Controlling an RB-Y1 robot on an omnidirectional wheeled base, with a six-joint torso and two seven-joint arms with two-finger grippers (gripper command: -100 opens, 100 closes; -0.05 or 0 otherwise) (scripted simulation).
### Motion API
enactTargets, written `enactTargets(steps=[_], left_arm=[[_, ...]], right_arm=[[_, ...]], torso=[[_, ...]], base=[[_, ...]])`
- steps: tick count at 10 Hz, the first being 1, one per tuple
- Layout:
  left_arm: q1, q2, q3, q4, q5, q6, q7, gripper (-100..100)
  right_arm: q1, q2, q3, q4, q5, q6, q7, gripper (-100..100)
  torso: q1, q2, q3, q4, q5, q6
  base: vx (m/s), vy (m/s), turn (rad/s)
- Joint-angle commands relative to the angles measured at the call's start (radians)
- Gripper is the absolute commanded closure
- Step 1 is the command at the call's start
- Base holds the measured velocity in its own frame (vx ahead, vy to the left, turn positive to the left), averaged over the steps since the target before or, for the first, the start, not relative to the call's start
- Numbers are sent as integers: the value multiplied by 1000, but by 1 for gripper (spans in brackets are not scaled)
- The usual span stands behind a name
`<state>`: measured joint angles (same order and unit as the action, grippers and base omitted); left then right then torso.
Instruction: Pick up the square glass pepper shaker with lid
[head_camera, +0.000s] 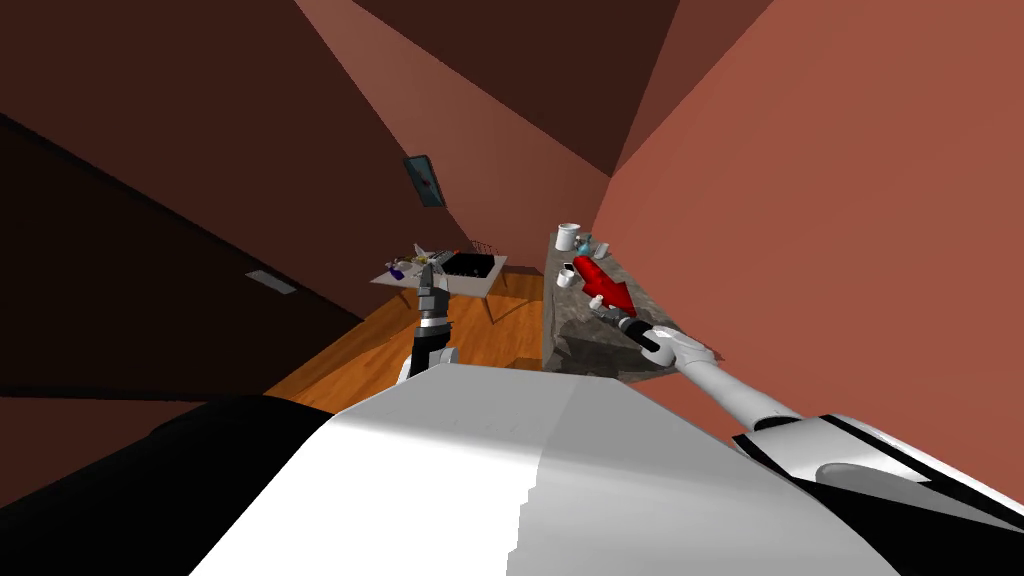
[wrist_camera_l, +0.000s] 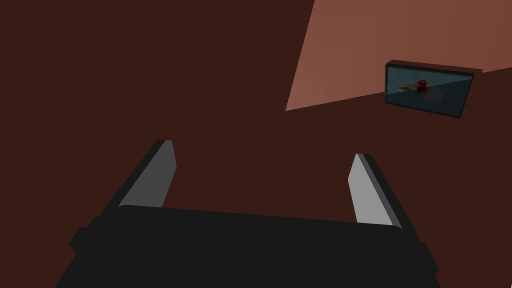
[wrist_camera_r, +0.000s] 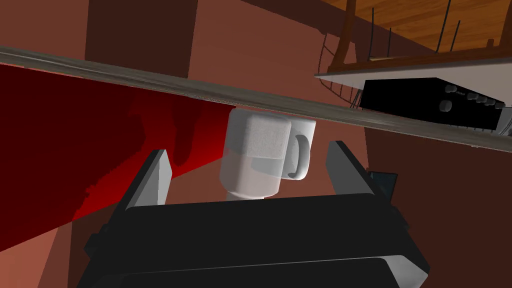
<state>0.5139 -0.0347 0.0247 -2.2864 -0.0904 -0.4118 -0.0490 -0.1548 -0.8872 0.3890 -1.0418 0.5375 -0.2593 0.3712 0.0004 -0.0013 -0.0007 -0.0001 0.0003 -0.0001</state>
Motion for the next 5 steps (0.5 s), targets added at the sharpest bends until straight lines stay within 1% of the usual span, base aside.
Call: enactTargets(steps=[1,2,3,4,5], left_arm=[[0,0,0,0,0,0,0,0],[0,0,0,0,0,0,0,0],[0,0,0,0,0,0,0,0],[0,0,0,0,0,0,0,0],[0,0,0,0,0,0,0,0]], right_arm=[[-50,33,50,39,17,-15,-6,-100],[-77,33,66,39,17,-15,-6,-100],[-92,33,66,39,17,-15,-6,-100],[-93,33,66,39,17,-15,-6,-100],[-134,71,115,77,34,-44,-6,-100]], torso=[[0,0,0,0,0,0],[0,-1,0,0,0,2],[0,0,0,0,0,1],[0,0,0,0,0,0],[-1,1,1,0,0,0]], base=[[48,3,-375],[40,17,-243],[11,9,28],[-1,-4,54],[28,0,-358]])
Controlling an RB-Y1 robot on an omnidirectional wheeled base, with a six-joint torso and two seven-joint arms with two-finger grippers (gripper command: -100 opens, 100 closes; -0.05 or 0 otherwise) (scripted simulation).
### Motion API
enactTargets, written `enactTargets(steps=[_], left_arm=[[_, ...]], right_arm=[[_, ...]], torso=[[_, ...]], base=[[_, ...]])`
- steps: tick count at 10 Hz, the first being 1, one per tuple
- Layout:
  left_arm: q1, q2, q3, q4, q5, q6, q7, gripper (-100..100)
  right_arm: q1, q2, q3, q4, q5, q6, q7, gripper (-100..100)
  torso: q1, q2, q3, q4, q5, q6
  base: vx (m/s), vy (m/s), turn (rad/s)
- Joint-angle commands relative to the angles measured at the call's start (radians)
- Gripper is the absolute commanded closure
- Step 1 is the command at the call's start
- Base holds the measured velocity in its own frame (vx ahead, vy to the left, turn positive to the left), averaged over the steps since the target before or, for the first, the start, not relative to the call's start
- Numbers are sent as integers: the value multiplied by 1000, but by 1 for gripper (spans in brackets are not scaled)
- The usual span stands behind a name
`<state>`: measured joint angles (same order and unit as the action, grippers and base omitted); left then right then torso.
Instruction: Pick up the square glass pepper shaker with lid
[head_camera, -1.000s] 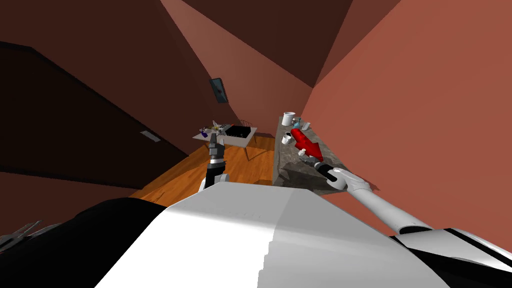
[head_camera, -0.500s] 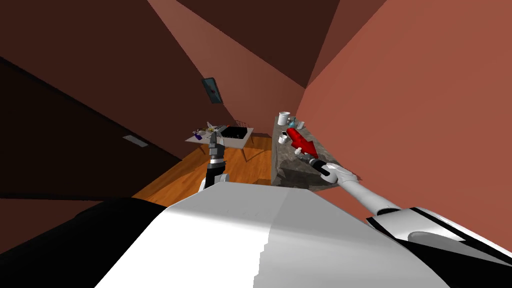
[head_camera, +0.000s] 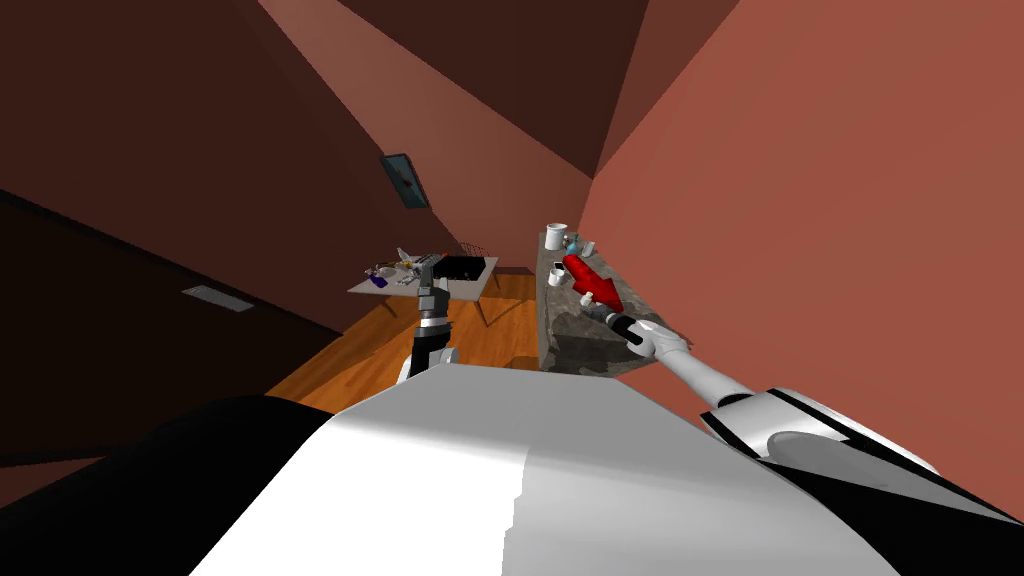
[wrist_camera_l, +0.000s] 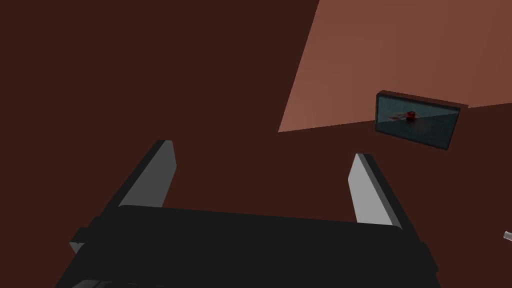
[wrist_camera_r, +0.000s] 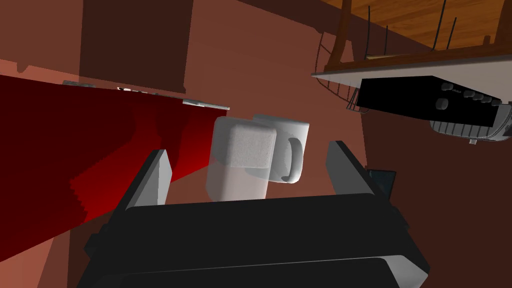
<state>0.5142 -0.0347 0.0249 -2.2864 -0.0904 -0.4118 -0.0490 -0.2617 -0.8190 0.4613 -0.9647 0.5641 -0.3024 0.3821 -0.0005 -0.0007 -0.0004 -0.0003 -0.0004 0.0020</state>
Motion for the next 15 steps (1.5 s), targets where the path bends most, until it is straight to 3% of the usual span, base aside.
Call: enactTargets(steps=[1,2,3,5,6,9,10,12,13,14,15], left_arm=[[0,0,0,0,0,0,0,0],[0,0,0,0,0,0,0,0],[0,0,0,0,0,0,0,0],[0,0,0,0,0,0,0,0],[0,0,0,0,0,0,0,0],[0,0,0,0,0,0,0,0],[0,0,0,0,0,0,0,0],[0,0,0,0,0,0,0,0],[0,0,0,0,0,0,0,0],[0,0,0,0,0,0,0,0],[0,0,0,0,0,0,0,0]], right_arm=[[-50,2,50,23,7,-1,-17,-100],[-74,2,52,23,7,-1,-17,-100],[-106,40,96,68,24,-31,-18,-100],[-159,40,110,83,24,-31,-18,-100],[-185,77,157,114,41,-60,-18,-100],[-248,77,168,144,41,-60,-18,-100],[-278,114,220,167,58,-89,-18,-100],[-336,114,226,205,58,-89,-18,-100],[-374,152,277,244,74,-118,-19,-100],[-423,152,281,266,74,-118,-19,-100],[-398,144,276,251,74,-123,-16,-100]], torso=[[0,0,0,0,0,0],[0,-1,-1,0,0,-1],[0,0,0,0,1,-2],[0,-2,-1,0,0,-1],[0,-1,-1,0,0,-1],[0,0,0,0,0,-2],[0,0,0,0,0,-1],[0,-1,-1,0,0,-1],[0,-1,0,0,0,-2],[0,-2,-1,-1,0,0],[0,-1,-1,0,1,-1]], base=[[34,20,-279],[15,13,-8],[30,12,-484],[27,7,-34],[35,5,-353],[15,11,-76],[27,4,-381],[23,19,-127],[38,8,-370],[30,28,-213],[10,12,-9]])
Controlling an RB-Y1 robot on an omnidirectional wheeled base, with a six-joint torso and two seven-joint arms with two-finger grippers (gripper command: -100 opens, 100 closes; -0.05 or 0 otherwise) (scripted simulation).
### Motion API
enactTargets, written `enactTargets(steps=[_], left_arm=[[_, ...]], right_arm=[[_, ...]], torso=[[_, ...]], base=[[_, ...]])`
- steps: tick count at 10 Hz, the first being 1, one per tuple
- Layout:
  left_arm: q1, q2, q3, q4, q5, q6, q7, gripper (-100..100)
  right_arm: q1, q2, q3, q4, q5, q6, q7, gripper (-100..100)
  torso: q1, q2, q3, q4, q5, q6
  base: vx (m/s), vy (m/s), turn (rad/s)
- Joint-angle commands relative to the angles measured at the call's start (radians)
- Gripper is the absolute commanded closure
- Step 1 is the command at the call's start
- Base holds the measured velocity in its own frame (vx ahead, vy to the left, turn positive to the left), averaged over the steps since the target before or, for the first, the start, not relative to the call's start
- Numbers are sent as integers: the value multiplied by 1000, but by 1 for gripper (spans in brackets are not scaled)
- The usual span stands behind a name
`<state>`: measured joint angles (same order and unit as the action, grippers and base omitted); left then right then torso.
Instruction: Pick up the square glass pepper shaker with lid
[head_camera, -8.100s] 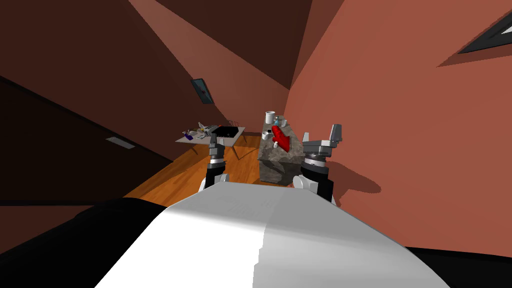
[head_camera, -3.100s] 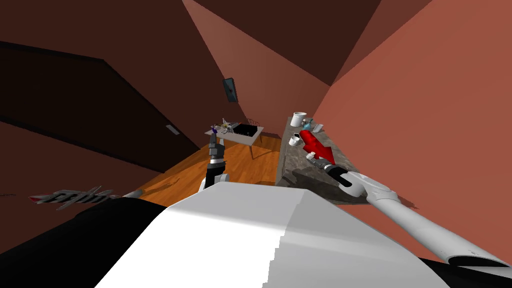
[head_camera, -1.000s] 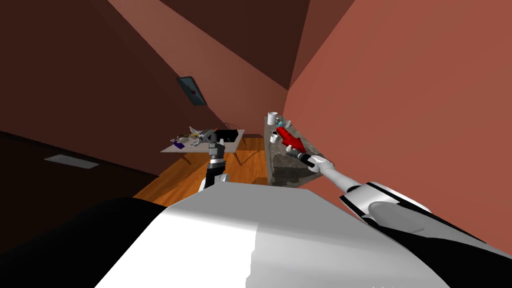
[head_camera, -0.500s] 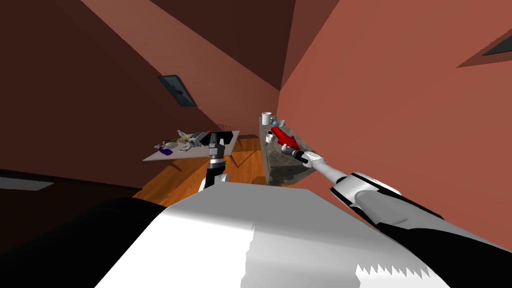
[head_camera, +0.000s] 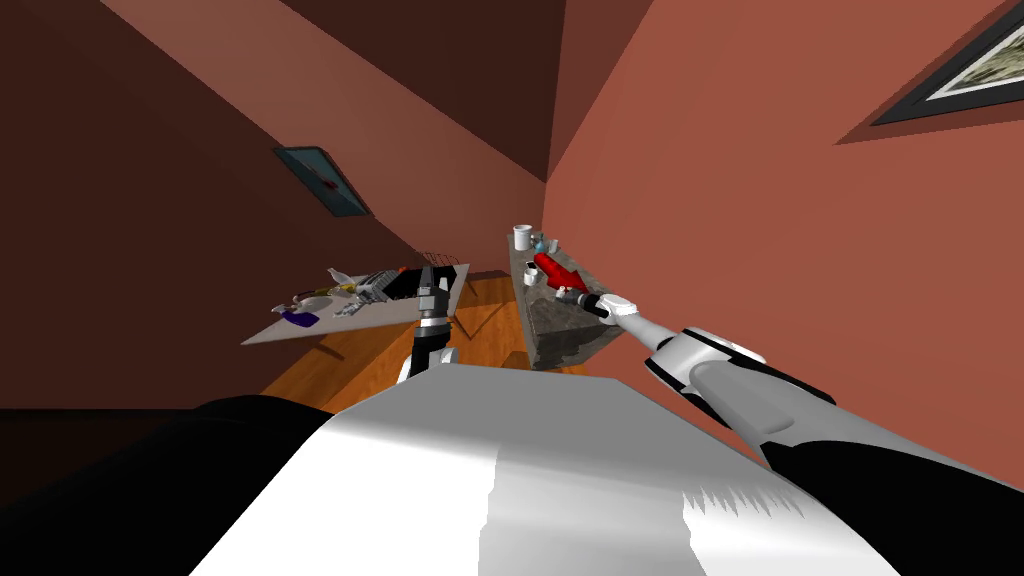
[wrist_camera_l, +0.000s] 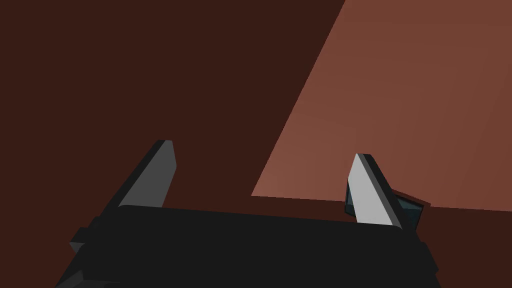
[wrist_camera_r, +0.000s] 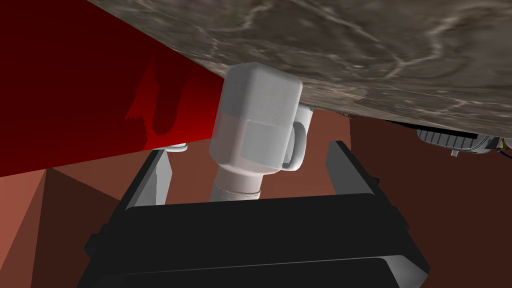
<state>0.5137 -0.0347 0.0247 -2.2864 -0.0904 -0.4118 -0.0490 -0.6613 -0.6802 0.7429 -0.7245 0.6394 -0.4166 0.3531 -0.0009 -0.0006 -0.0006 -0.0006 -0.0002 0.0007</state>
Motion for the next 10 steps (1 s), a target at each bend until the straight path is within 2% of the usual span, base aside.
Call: enactTargets(steps=[1,5,6,7,8,9,10], left_arm=[[0,0,0,0,0,0,0,0],[0,0,0,0,0,0,0,0],[0,0,0,0,0,0,0,0],[0,0,0,0,0,0,0,0],[0,0,0,0,0,0,0,0],[0,0,0,0,0,0,0,0],[0,0,0,0,0,0,0,0]], right_arm=[[0,0,0,0,0,0,0,100],[0,1,-1,1,0,-2,1,100],[0,1,-1,1,0,-2,1,0],[50,-24,-51,-35,-18,25,11,100],[64,-24,-55,-35,-18,25,11,100],[95,-62,-99,-72,-35,54,11,100],[126,-62,-99,-96,-35,54,11,100]], torso=[[0,0,0,0,0,0],[-1,0,0,0,0,0],[-1,0,0,0,0,0],[-1,0,0,0,0,0],[-1,0,0,0,-1,-3],[-2,1,0,-2,-2,-2],[-2,1,0,0,-1,-3]], base=[[0,0,0],[0,0,0],[0,0,0],[-28,-19,389],[-35,-35,278],[-50,-23,350],[-37,-22,261]])
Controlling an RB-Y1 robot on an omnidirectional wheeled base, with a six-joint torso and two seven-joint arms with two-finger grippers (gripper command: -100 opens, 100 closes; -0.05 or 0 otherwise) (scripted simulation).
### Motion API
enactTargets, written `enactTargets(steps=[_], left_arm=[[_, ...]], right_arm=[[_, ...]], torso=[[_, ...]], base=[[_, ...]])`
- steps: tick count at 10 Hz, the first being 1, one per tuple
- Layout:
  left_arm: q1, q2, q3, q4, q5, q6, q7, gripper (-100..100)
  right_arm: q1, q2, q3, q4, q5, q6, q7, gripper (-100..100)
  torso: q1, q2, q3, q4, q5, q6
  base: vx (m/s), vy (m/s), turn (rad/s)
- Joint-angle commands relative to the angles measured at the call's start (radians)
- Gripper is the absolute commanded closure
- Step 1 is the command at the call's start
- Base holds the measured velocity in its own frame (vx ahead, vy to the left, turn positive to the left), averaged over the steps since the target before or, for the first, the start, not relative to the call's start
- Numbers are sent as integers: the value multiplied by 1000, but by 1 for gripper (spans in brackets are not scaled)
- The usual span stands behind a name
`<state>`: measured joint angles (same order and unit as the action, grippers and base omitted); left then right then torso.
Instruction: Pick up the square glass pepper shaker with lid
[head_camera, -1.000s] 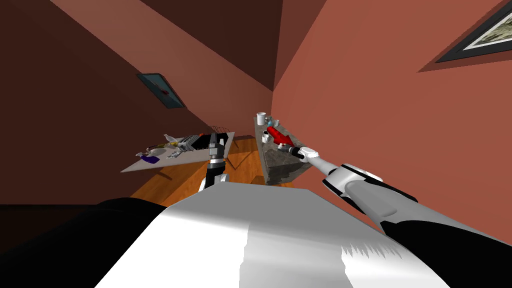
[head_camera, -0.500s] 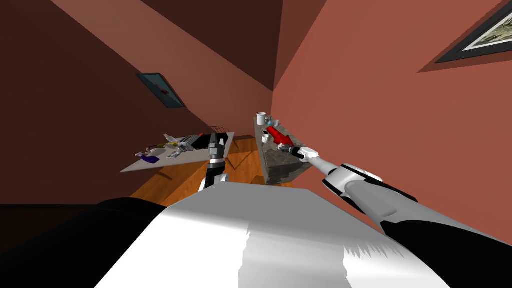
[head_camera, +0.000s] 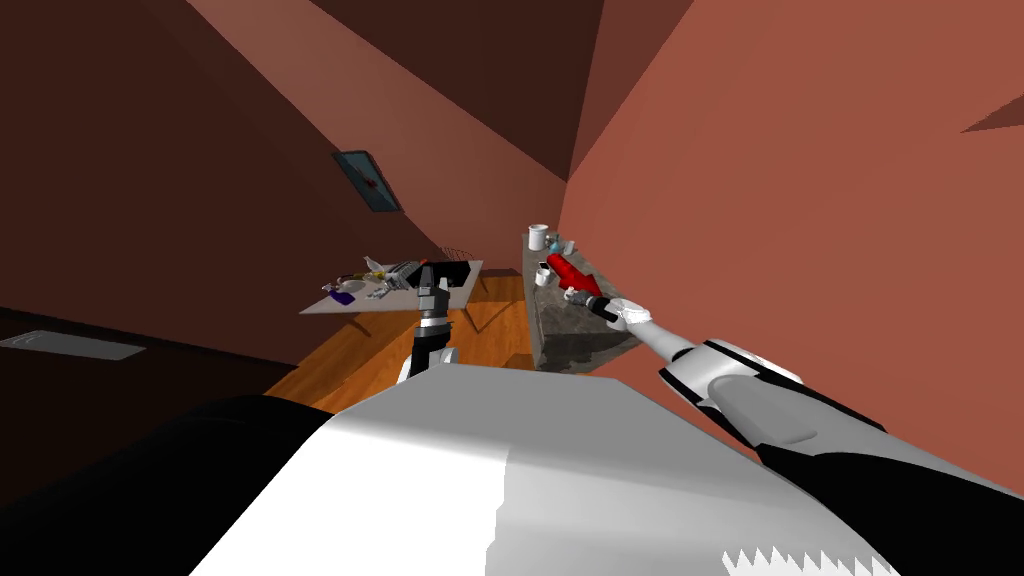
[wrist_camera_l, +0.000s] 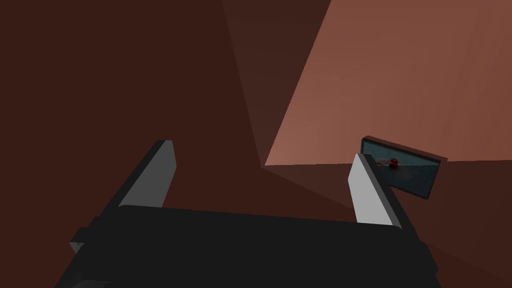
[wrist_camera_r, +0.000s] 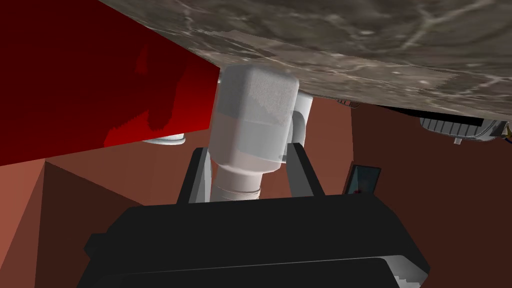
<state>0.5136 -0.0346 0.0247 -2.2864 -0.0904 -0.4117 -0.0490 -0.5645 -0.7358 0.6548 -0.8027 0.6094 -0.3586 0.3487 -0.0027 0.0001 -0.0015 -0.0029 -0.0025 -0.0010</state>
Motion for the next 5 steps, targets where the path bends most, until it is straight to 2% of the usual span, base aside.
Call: enactTargets(steps=[1,2,3,4,5], left_arm=[[0,0,0,0,0,0,0,0],[0,0,0,0,0,0,0,0],[0,0,0,0,0,0,0,0],[0,0,0,0,0,0,0,0],[0,0,0,0,0,0,0,0]], right_arm=[[50,-6,-25,-18,-5,-4,15,100],[55,-6,-25,-18,-5,-4,15,100],[85,-43,-77,-50,-21,26,16,100],[121,-43,-84,-79,-21,26,16,100],[142,-43,-84,-79,-21,26,16,100]], torso=[[0,0,0,0,0,0],[-1,-1,-1,-1,0,2],[-2,-2,-2,-3,-1,4],[-3,-1,-2,-2,-1,3],[-3,-1,-2,-3,-2,2]], base=[[-15,-8,12],[5,3,-48],[-24,1,275],[-32,-21,270],[-18,-16,75]])
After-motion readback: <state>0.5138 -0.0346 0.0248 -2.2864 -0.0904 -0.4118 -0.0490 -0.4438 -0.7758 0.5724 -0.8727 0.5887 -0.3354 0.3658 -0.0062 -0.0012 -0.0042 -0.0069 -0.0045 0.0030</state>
